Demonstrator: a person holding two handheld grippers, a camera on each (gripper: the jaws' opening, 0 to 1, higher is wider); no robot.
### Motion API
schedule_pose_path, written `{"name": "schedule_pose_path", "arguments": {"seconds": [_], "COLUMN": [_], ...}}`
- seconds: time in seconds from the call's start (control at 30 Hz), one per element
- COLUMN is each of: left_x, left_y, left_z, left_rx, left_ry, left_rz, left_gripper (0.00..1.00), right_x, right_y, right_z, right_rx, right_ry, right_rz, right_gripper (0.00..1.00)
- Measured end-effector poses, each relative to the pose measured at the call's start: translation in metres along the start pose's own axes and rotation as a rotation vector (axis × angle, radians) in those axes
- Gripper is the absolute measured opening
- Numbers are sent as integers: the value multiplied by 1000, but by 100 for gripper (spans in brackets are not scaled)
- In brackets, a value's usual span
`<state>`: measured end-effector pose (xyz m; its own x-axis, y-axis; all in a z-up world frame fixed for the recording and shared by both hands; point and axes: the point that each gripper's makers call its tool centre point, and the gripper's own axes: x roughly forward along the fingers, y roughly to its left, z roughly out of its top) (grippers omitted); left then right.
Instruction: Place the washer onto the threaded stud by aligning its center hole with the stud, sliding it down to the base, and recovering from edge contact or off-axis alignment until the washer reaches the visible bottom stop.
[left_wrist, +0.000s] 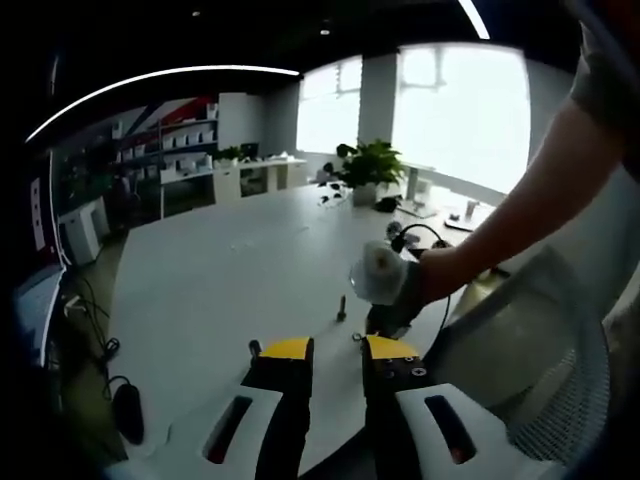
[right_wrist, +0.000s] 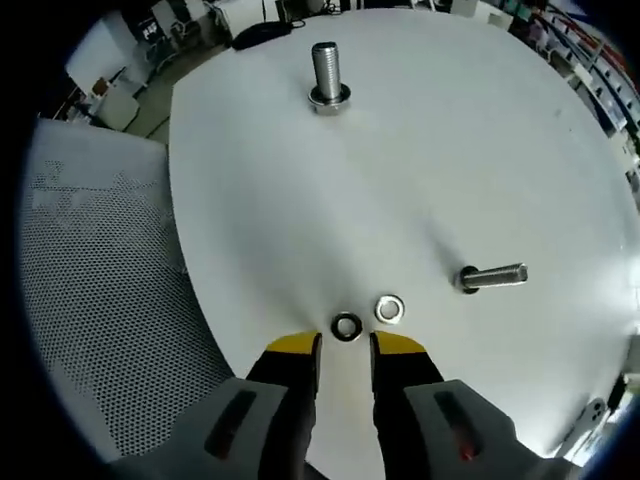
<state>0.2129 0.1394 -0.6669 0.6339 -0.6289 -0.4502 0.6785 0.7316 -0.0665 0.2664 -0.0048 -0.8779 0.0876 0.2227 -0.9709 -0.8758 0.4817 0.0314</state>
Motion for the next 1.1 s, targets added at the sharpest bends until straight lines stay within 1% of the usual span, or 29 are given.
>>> {"name": "schedule_pose_path", "arguments": {"seconds": [0.17, 0.2, 0.27, 0.33, 0.43, 0.6, 0.7, 0.73, 0.8, 1.1], "left_x": [0, 0, 1, 1, 1, 1, 1, 1, 1, 1], "left_y": [1, 1, 0, 1, 1, 1, 1, 1, 0, 1], "left_z": [0, 0, -1, -1, -1, -2, -2, -2, -2, -1], "left_rx": [1, 1, 3, 3, 1, 4, 2, 2, 3, -5], "left_ry": [1, 2, 6, 6, 6, 11, 14, 14, 11, 6], "left_rz": [2, 2, 2, 3, 4, 5, 4, 3, 2, 5], "left_gripper": [17, 17, 17, 17, 17, 17, 17, 17, 17, 17], "right_x": [1, 1, 3, 3, 3, 4, 4, 3, 3, 1], "right_y": [-1, -1, 3, 6, 9, 7, 8, 8, 7, 7], "right_z": [1, 3, 7, 7, 8, 8, 7, 7, 6, 3], "right_rx": [-69, -98, -129, -139, -202, -198, -236, -236, -203, -194], "right_ry": [3, -1, -18, -24, -37, -13, -3, -4, -18, -36], "right_rz": [-21, -32, -29, -25, -13, -4, -5, -5, -6, 10], "right_gripper": [21, 21, 20, 20, 17, 16, 16, 16, 16, 16]}}
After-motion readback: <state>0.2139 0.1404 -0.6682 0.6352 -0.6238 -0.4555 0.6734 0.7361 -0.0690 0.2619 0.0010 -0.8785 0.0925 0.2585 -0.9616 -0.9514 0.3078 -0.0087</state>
